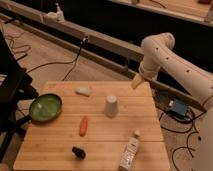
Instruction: Place the ceramic cup over the eraser
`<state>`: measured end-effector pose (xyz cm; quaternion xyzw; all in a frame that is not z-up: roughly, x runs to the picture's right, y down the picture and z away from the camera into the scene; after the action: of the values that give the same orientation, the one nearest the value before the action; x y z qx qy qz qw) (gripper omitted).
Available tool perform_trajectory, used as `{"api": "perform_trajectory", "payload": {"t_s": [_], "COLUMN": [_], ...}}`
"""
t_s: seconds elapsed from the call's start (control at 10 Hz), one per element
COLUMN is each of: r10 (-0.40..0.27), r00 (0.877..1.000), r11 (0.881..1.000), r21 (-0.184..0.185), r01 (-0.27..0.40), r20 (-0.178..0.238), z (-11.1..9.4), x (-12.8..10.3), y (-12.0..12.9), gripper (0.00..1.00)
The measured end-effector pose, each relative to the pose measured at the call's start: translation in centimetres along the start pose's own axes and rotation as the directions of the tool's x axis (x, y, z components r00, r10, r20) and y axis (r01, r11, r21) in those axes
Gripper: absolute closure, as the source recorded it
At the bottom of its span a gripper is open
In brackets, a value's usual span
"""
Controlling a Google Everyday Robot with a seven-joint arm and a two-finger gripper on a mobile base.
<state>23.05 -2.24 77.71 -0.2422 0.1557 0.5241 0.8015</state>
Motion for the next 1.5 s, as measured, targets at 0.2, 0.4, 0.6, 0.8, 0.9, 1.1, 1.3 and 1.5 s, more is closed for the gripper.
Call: {"api": "perform_trajectory", "payload": {"t_s": [0.2, 0.4, 0.6, 0.8, 0.9, 1.1, 1.3, 1.5], "r10": [0.006, 0.015, 0.018, -0.011, -0.039, -0.132, -0.181, -0.186], "r00": [1.000, 0.997, 0.988, 0.982, 0.980, 0.980, 0.978, 0.980], "r11": [1.000, 0.982, 0.940, 0.909, 0.906, 0.922, 0.937, 0.941], "r21": [-0.028, -0.191, -0.339, -0.408, -0.406, -0.344, -0.283, -0.273], "r01": [-0.005, 0.000, 0.034, 0.090, 0.117, 0.177, 0.203, 0.200], "r20": [0.012, 0.080, 0.150, 0.191, 0.194, 0.151, 0.104, 0.076], "z": [0.2, 0.6, 0.2, 0.2, 0.7, 3.1, 4.7, 5.7], "x": [-0.3, -2.4, -4.4, -5.7, -5.9, -5.7, -5.9, -6.3], "y": [0.5, 4.0, 7.3, 9.5, 10.1, 11.1, 11.8, 13.2], "gripper": [0.20, 0.20, 0.20, 0.20, 0.20, 0.20, 0.20, 0.20]}}
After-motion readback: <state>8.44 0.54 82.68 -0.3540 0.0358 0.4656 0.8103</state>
